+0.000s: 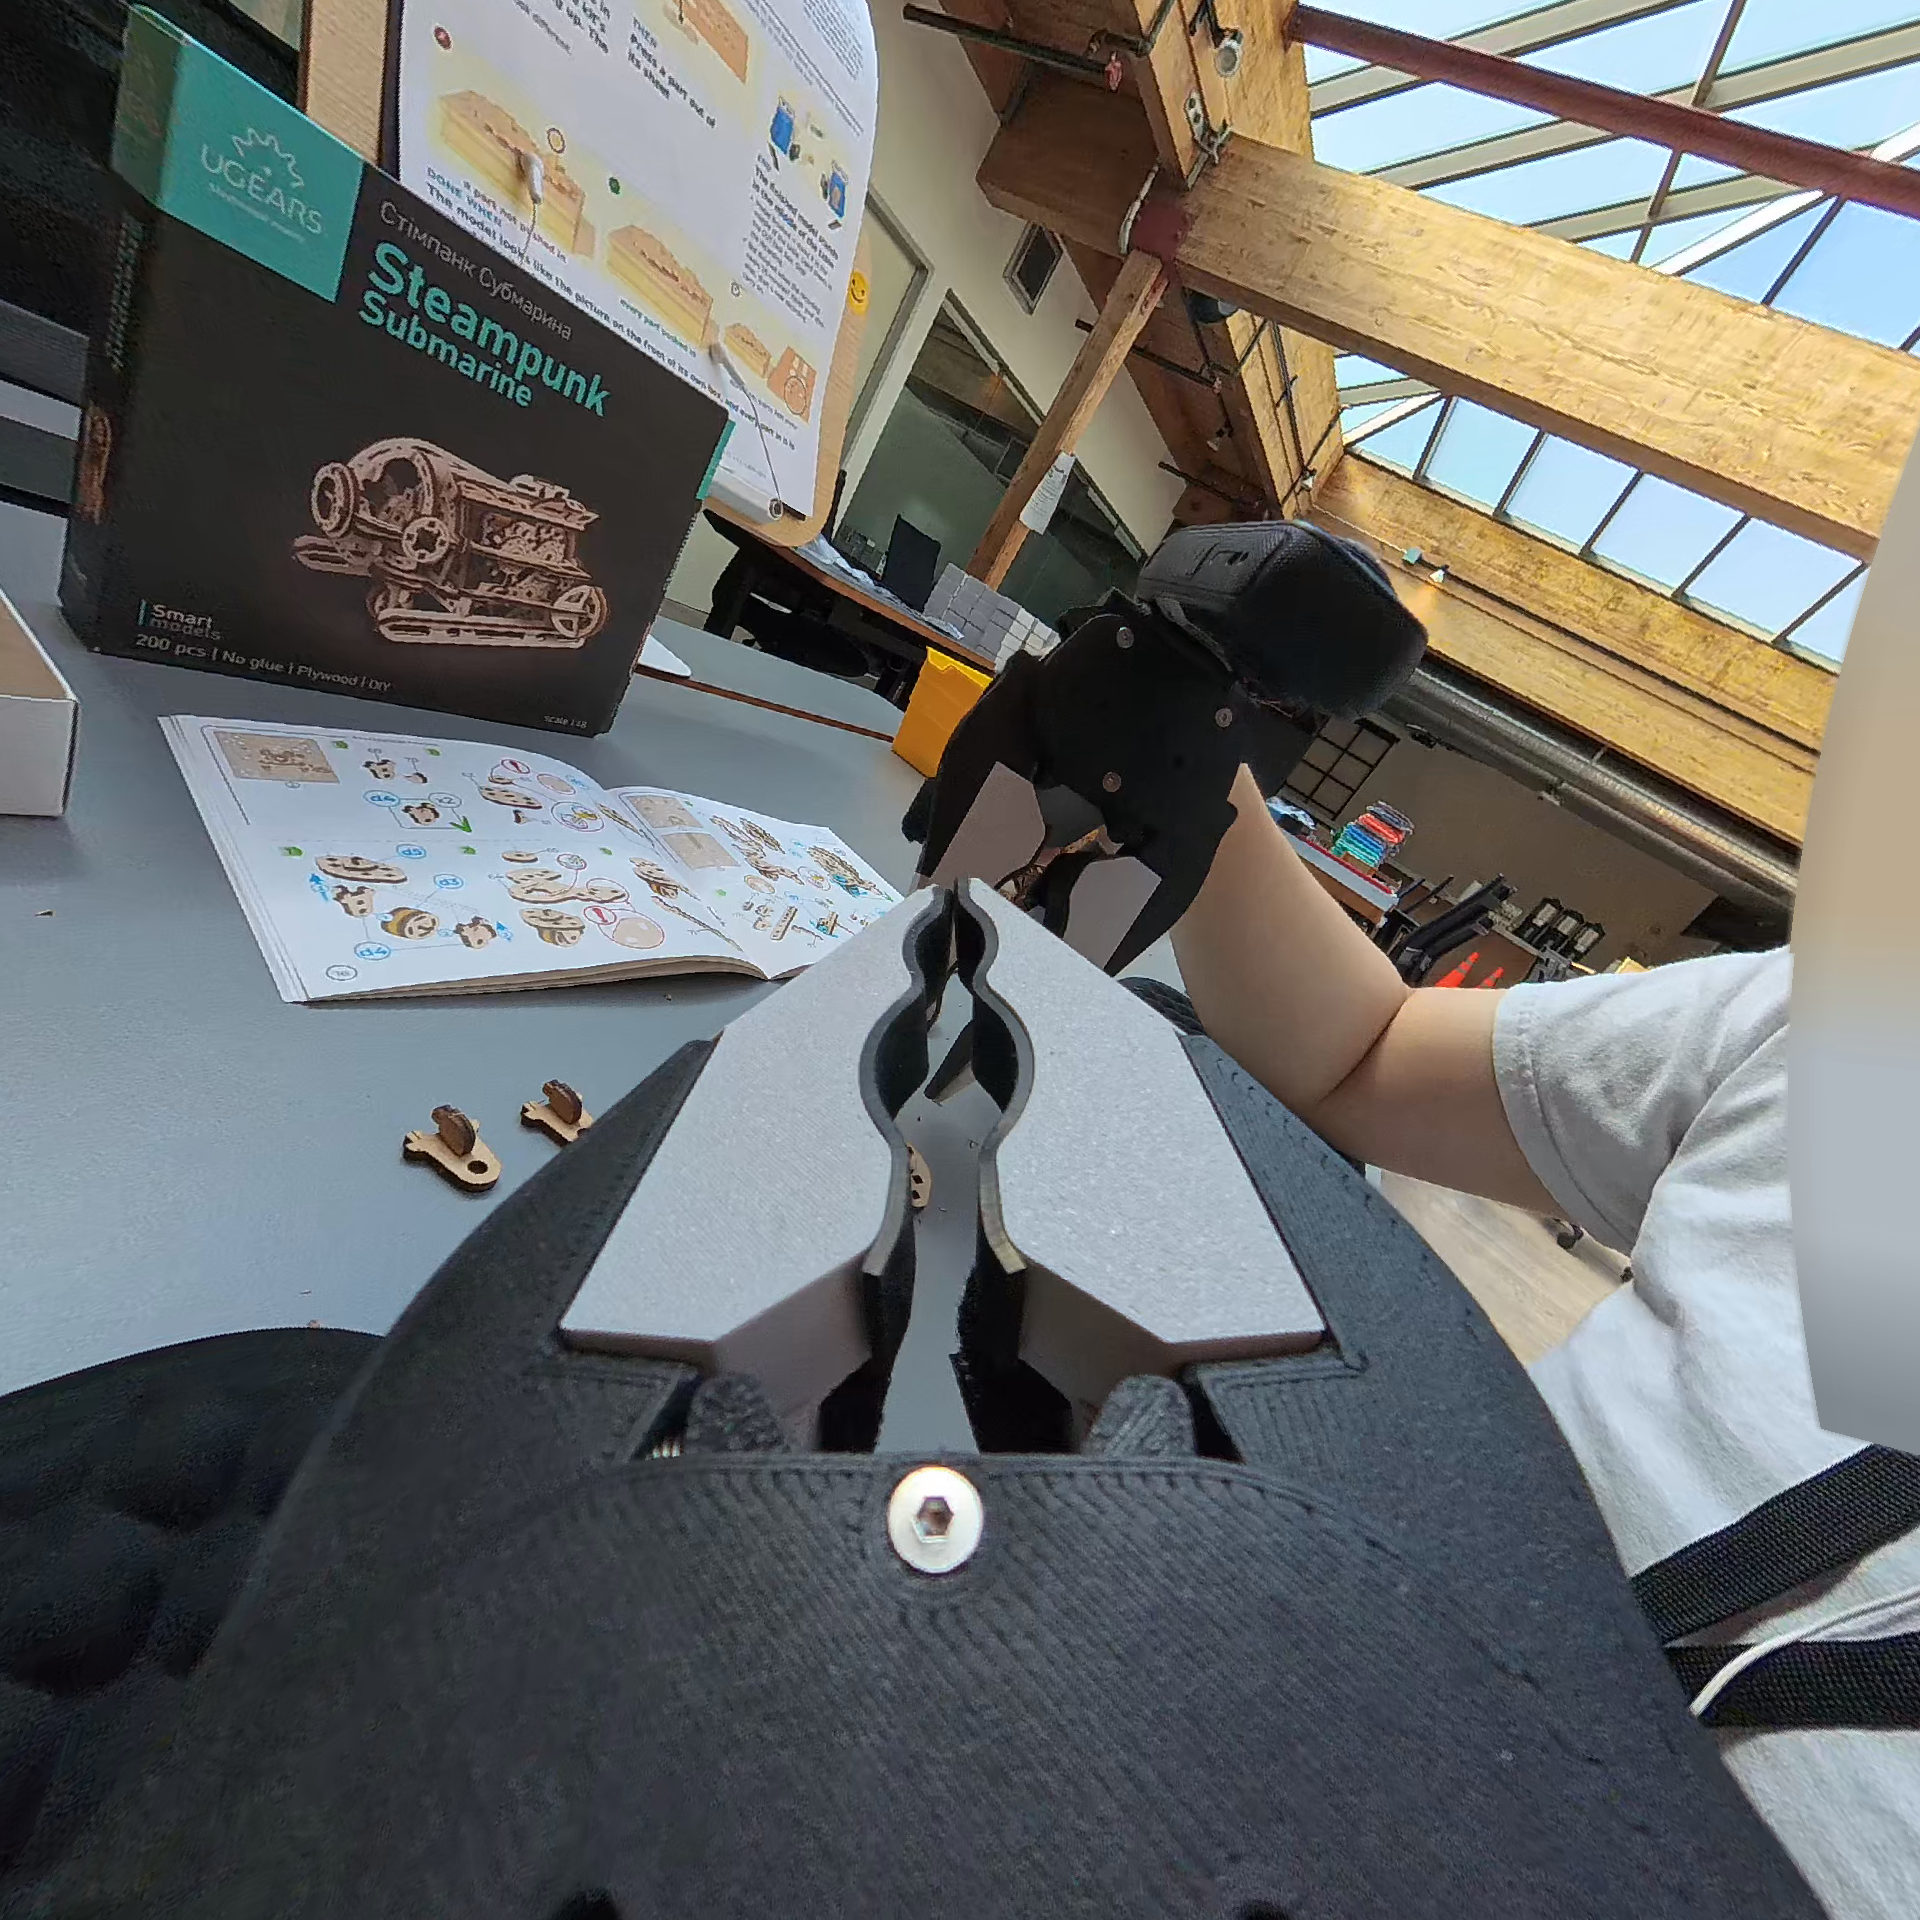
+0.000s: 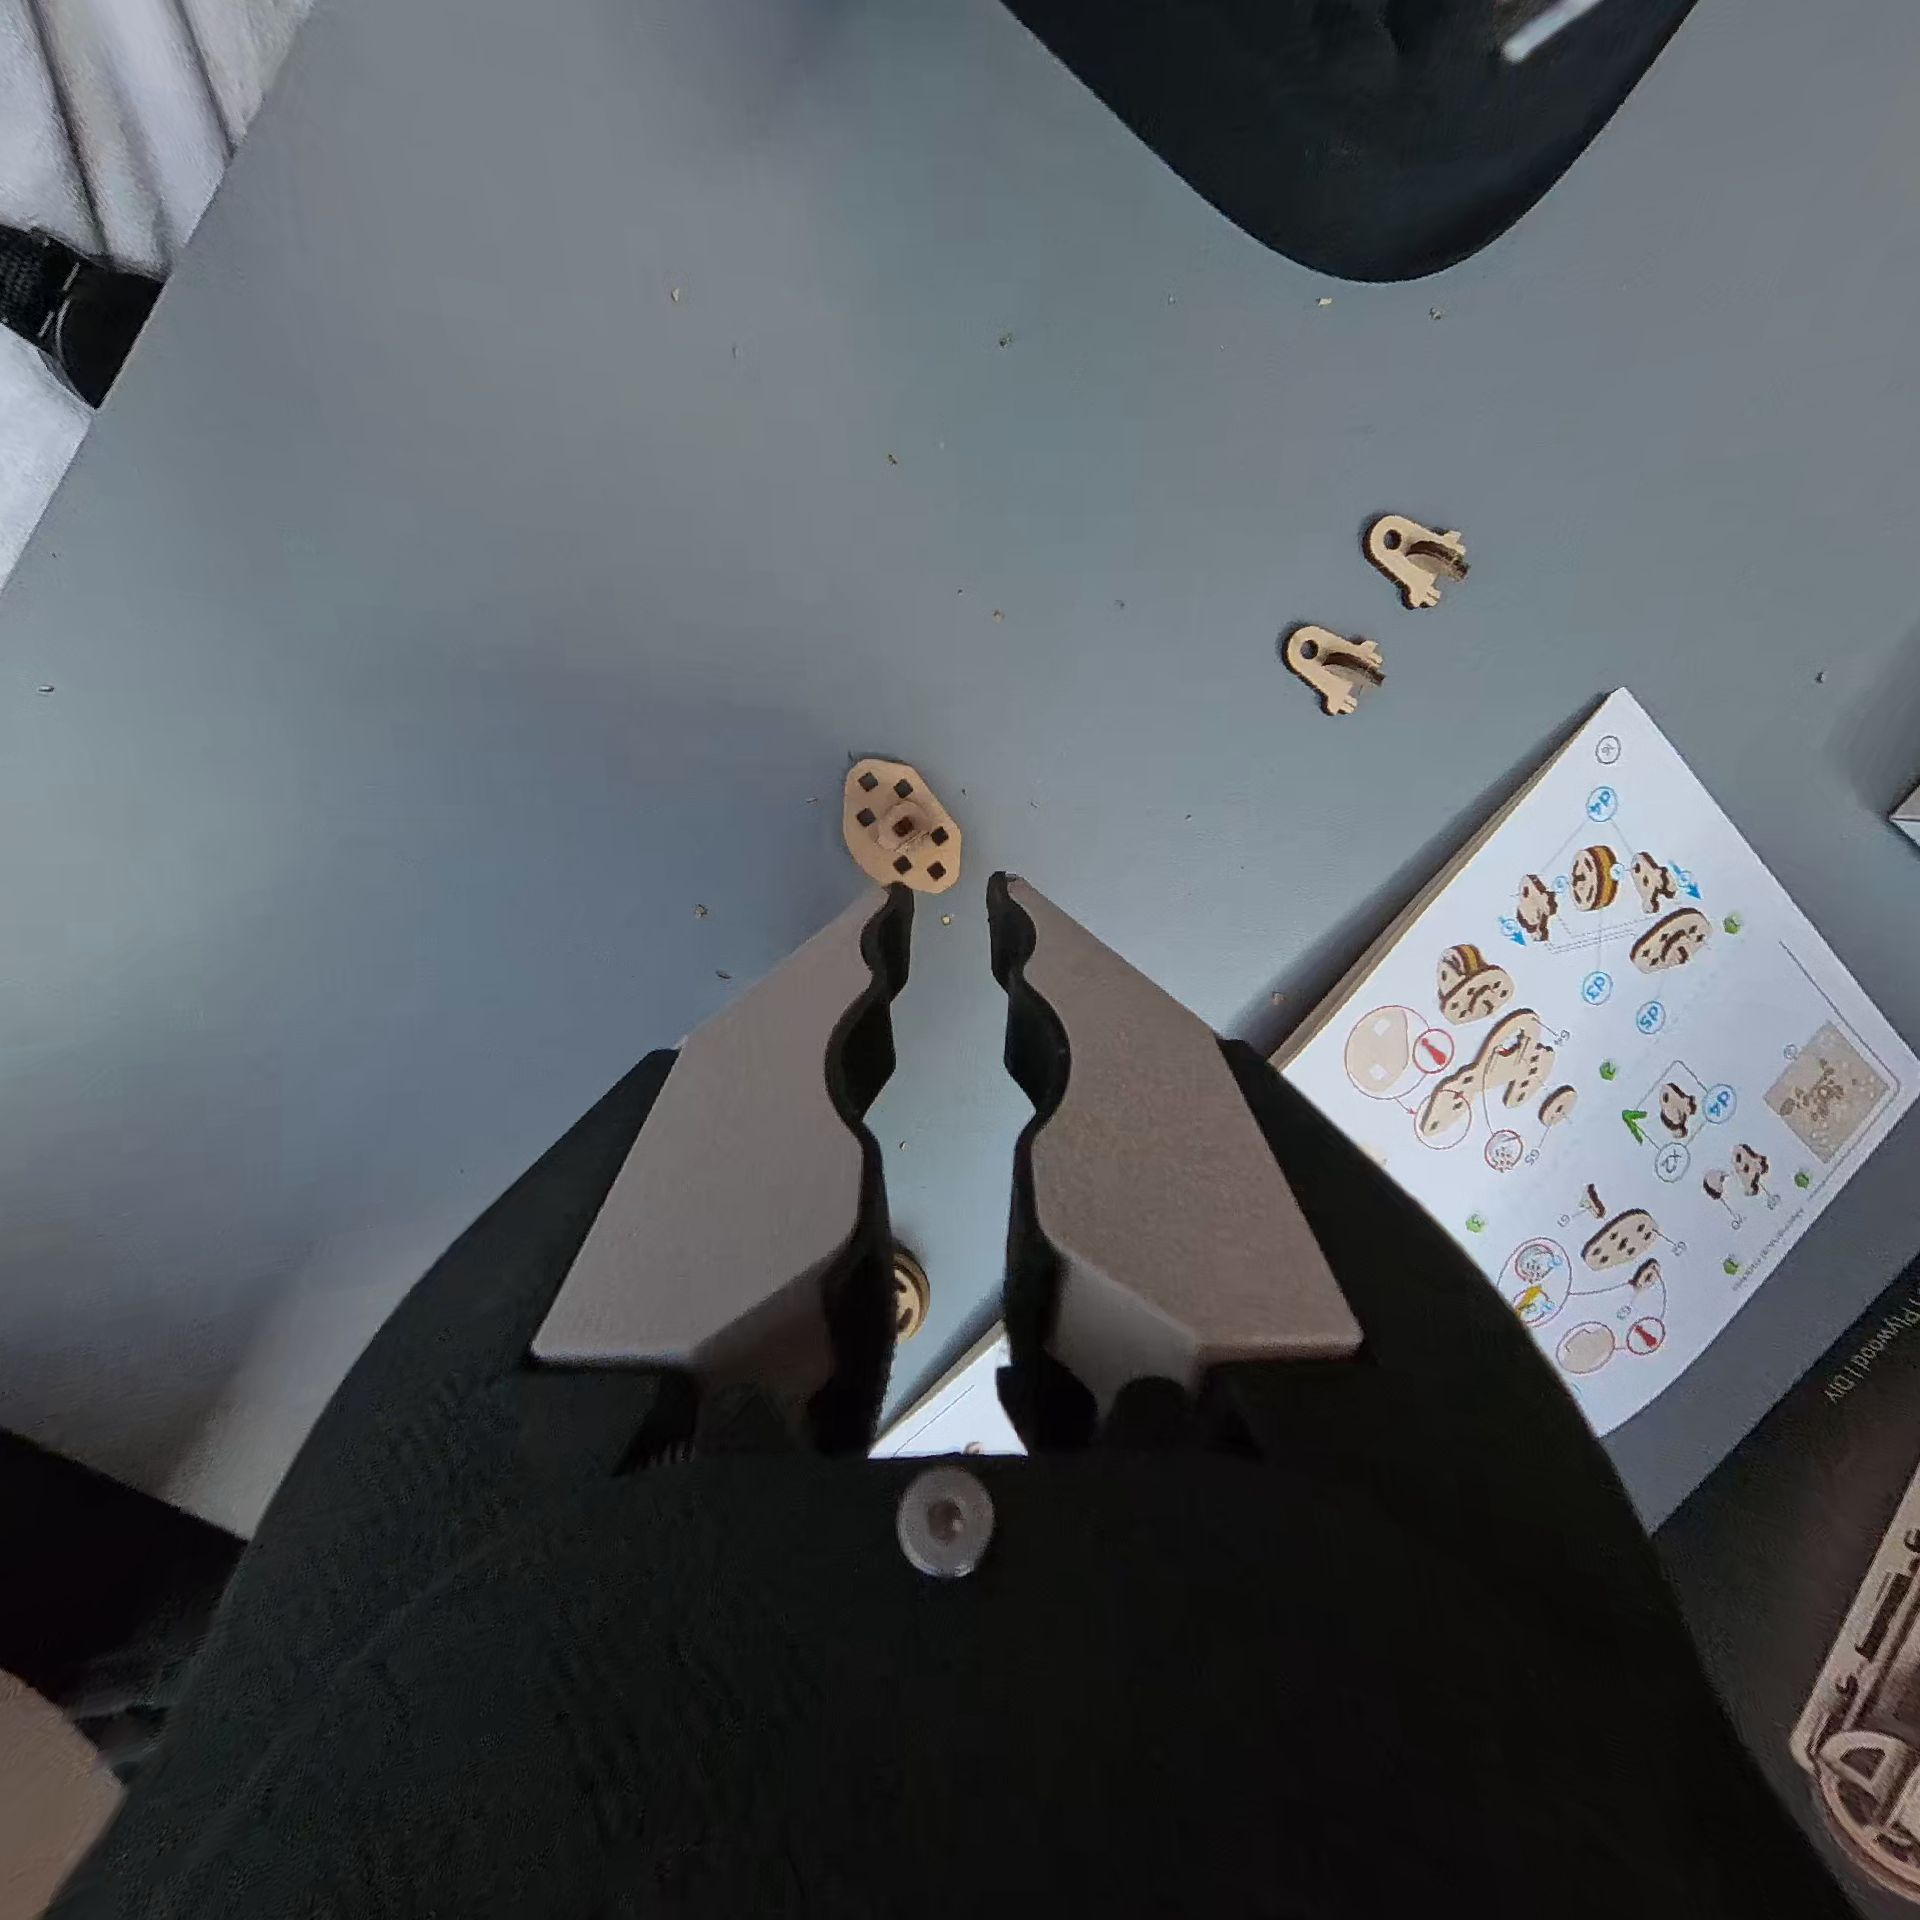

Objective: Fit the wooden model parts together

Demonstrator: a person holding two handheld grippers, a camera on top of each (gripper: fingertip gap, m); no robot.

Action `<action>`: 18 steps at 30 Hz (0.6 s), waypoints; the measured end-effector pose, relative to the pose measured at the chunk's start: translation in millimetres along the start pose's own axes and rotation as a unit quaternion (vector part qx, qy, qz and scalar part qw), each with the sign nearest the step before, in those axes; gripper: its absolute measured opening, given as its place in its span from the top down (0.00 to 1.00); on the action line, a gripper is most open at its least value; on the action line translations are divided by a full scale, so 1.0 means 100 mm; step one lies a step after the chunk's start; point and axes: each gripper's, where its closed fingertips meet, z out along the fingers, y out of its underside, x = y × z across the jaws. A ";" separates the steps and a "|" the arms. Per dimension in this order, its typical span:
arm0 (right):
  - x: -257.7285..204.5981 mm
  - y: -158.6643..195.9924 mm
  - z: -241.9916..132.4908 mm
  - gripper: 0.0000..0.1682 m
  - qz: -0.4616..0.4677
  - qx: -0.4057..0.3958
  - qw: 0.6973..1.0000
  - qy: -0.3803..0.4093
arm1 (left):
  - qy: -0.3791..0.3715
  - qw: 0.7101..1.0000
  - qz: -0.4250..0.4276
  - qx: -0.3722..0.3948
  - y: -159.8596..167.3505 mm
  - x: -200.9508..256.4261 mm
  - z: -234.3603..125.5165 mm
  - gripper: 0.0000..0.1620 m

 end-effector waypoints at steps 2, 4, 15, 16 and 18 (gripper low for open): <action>-0.04 0.01 0.03 0.92 -0.015 0.019 1.000 -0.006 | 0.002 1.000 0.000 0.001 0.00 0.00 0.00 1.00; -0.06 -0.04 0.06 0.92 -0.022 0.049 0.998 -0.013 | 0.003 1.000 0.000 0.000 0.00 0.01 0.00 1.00; -0.09 -0.09 0.20 0.98 -0.029 0.061 0.997 -0.042 | 0.008 1.000 -0.002 0.003 -0.01 0.02 -0.01 1.00; -0.08 -0.09 0.20 0.98 -0.018 0.060 0.997 -0.046 | 0.008 1.000 -0.001 0.002 -0.01 0.02 -0.01 1.00; -0.03 -0.13 0.17 0.98 0.022 0.081 0.995 -0.050 | 0.010 1.000 0.000 0.002 -0.01 0.03 0.00 1.00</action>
